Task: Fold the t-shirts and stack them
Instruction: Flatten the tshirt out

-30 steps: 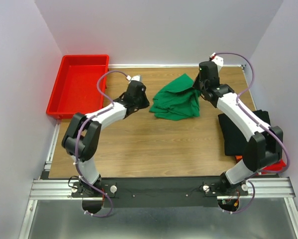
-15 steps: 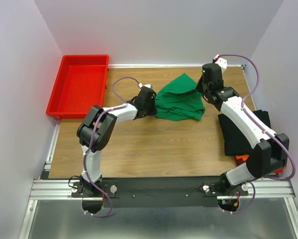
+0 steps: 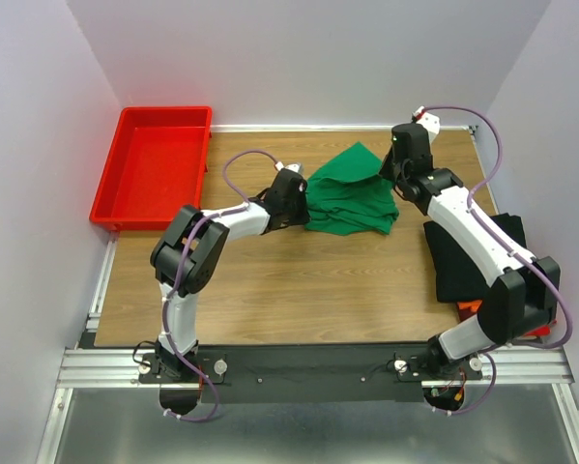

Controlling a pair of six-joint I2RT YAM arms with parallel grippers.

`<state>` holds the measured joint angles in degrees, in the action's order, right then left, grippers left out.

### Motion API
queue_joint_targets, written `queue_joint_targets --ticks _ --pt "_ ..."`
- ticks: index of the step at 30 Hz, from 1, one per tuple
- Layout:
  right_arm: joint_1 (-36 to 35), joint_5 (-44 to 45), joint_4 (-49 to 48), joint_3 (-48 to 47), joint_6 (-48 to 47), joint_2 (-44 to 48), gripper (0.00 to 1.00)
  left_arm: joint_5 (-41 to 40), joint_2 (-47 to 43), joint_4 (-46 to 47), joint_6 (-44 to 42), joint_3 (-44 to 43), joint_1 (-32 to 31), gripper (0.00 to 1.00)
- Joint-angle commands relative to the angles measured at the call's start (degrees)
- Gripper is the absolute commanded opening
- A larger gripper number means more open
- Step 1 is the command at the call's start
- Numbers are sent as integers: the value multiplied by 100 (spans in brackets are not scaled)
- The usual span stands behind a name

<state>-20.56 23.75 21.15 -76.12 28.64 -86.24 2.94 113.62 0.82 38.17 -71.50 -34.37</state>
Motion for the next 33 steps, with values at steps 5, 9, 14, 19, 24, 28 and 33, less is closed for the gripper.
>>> queue_joint_targets --ticks 5,9,14,19,24,28,33 --pt "25 297 179 -263 -69 -192 0 31 -621 -55 -3 172 0 0" --pt "78 647 328 -597 -96 -297 0 -57 -1183 -345 -56 145 290 0" --pt "201 929 478 -1220 -131 -262 0 180 -2203 -565 -169 260 913 0" --pt "271 1167 522 -1800 -289 -121 1 111 -3082 -961 -468 14 1599 0" --pt "271 922 548 -2048 -298 -165 0 584 -2908 -970 -767 -13 1592 2" --pt "272 825 557 -1820 -193 -262 0 524 -2434 -681 -698 407 1057 24" --pt "271 833 557 -1591 -157 -289 0 453 -1564 -232 -530 559 195 34"
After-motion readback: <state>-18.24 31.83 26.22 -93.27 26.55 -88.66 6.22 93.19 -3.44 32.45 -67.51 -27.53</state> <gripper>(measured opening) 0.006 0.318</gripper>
